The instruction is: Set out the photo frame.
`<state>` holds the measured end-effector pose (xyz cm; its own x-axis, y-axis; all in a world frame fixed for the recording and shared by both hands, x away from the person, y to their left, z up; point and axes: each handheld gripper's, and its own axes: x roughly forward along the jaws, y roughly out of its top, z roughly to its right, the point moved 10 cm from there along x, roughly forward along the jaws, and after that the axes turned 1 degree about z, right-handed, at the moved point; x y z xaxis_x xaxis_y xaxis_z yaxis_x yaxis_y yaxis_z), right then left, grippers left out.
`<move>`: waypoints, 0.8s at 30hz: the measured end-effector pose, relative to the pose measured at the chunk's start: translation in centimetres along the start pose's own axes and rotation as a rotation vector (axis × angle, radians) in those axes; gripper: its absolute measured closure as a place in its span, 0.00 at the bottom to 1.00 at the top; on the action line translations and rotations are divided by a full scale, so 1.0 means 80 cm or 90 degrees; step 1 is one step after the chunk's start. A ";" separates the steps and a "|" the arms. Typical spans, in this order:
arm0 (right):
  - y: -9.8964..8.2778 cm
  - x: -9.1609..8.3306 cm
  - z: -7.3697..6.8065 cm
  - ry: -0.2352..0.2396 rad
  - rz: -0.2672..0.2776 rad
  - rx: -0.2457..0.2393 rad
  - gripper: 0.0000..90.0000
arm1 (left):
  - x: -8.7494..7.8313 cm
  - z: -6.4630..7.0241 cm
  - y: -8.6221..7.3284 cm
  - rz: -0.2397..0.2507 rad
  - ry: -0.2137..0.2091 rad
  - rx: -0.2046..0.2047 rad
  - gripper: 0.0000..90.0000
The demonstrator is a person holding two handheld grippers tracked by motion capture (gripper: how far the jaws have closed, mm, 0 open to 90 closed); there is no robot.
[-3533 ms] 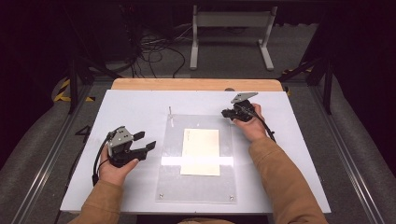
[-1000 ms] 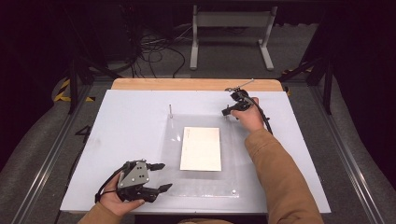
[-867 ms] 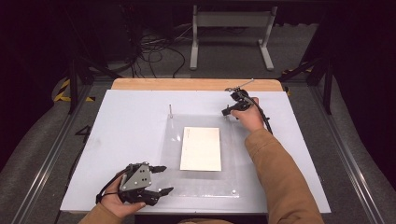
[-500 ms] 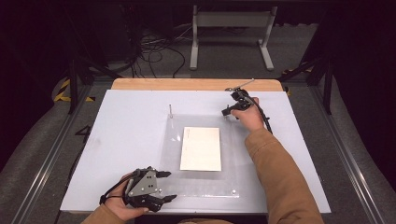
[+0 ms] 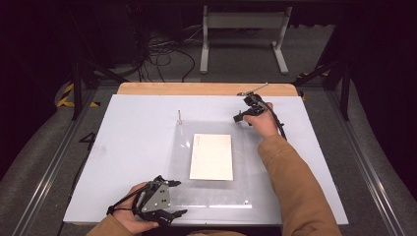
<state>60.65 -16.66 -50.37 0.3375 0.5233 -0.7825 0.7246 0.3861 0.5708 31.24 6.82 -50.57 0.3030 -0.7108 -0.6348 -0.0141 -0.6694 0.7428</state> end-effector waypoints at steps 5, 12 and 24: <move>0.000 0.000 0.000 0.002 0.001 0.001 0.93 | 0.003 -0.002 -0.004 -0.010 0.010 0.013 0.17; -0.001 0.000 0.000 0.007 0.000 0.003 0.92 | 0.008 -0.006 -0.009 -0.029 0.036 0.024 0.14; -0.002 0.001 0.000 0.012 0.000 0.005 0.92 | 0.008 -0.008 -0.012 -0.052 0.055 0.050 0.18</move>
<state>60.53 -16.67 -50.51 0.3255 0.5380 -0.7775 0.7297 0.3801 0.5684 32.06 7.16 -51.52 0.3869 -0.6342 -0.6694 -0.0593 -0.7415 0.6683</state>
